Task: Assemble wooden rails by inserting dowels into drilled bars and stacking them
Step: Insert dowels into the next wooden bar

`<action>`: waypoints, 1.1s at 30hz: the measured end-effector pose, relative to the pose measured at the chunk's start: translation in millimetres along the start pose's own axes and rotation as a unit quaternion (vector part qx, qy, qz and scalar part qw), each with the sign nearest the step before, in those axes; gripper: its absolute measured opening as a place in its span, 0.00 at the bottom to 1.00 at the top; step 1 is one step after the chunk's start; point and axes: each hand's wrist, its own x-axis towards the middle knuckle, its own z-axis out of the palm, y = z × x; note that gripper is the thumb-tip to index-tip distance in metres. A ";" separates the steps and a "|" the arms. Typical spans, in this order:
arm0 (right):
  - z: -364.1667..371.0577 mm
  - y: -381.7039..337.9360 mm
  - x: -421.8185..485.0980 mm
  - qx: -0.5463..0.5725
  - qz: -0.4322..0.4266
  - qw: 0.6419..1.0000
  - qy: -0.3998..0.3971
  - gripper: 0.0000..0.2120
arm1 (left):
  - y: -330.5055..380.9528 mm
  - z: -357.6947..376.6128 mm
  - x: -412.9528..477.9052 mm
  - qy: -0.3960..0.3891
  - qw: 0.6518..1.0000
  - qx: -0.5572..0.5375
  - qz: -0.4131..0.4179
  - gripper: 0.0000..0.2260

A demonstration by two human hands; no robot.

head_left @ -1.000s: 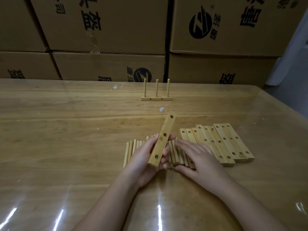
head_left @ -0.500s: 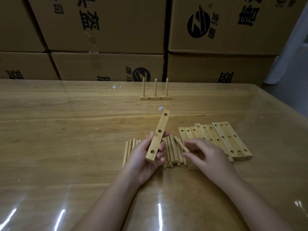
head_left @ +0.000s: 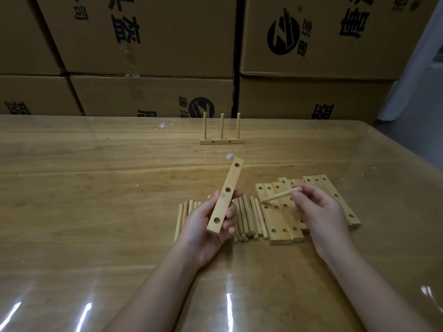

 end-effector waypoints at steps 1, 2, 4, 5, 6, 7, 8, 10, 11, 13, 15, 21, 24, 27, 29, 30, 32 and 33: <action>-0.4 -0.1 -0.1 0.012 0.004 1.000 0.000 0.06 | -0.2 -0.4 0.2 0.001 1.000 0.003 0.000 0.19; -0.3 -0.2 0.1 0.028 0.004 1.000 -0.001 0.05 | -0.5 -1.0 0.4 0.002 1.000 0.007 0.001 0.19; -0.2 -1.6 0.2 0.076 -0.001 0.997 -0.013 0.07 | -1.1 -1.8 0.7 0.001 1.000 0.015 0.001 0.19; -0.5 -2.1 0.6 0.101 -0.005 0.995 -0.023 0.09 | -1.3 -2.1 0.7 -0.001 1.000 0.019 0.000 0.19; -0.9 -2.4 0.8 0.119 -0.007 0.992 -0.032 0.10 | -1.6 -2.2 0.7 -0.003 1.000 0.021 -0.001 0.19; -0.6 -3.0 0.7 0.129 -0.008 0.991 -0.039 0.11 | -1.9 -2.4 0.5 -0.005 1.000 0.023 -0.002 0.20; -0.3 -3.6 0.0 0.128 -0.009 0.991 -0.044 0.11 | -2.2 -2.5 0.5 -0.006 1.000 0.025 -0.003 0.20; 0.4 -4.1 -1.2 0.098 -0.017 0.994 -0.055 0.10 | -2.6 -2.4 0.5 -0.009 1.000 0.029 -0.003 0.20; 0.2 -2.9 -1.1 0.081 -0.020 0.995 -0.060 0.08 | -2.6 -2.4 0.6 -0.010 0.999 0.032 -0.003 0.20; 0.5 -0.6 -0.4 0.062 -0.016 0.996 -0.069 0.10 | -3.1 -2.1 0.8 -0.014 0.999 0.036 -0.006 0.20; 1.7 1.6 0.3 0.038 -0.010 0.996 -0.078 0.14 | -3.5 -2.4 1.1 -0.019 0.999 0.038 -0.009 0.20; 4.6 -1.3 -5.2 -0.085 -0.106 0.985 -0.111 0.13 | -5.1 -4.8 0.0 -0.050 0.998 0.014 -0.021 0.20; 4.2 4.6 -4.3 -0.141 -0.123 0.976 -0.107 0.12 | -4.9 -4.5 -1.4 -0.058 0.998 0.029 -0.028 0.20; 6.2 6.5 -6.4 -0.165 -0.124 0.971 -0.120 0.12 | -6.0 -1.9 -2.0 -0.048 0.996 0.078 -0.014 0.20; 8.5 4.3 -8.9 -0.163 -0.148 0.967 -0.126 0.13 | -7.1 -0.5 -2.2 -0.045 0.994 0.101 -0.008 0.21; 9.4 3.4 -9.9 -0.151 -0.154 0.969 -0.124 0.13 | -7.5 0.0 -2.0 -0.044 0.993 0.110 -0.010 0.22; 9.5 2.8 -10.9 -0.129 -0.155 0.973 -0.113 0.10 | -7.5 0.3 -2.3 -0.047 0.991 0.123 -0.013 0.22; 9.2 2.7 -11.1 -0.125 -0.155 0.974 -0.107 0.08 | -7.4 0.5 -2.7 -0.053 0.991 0.125 -0.012 0.21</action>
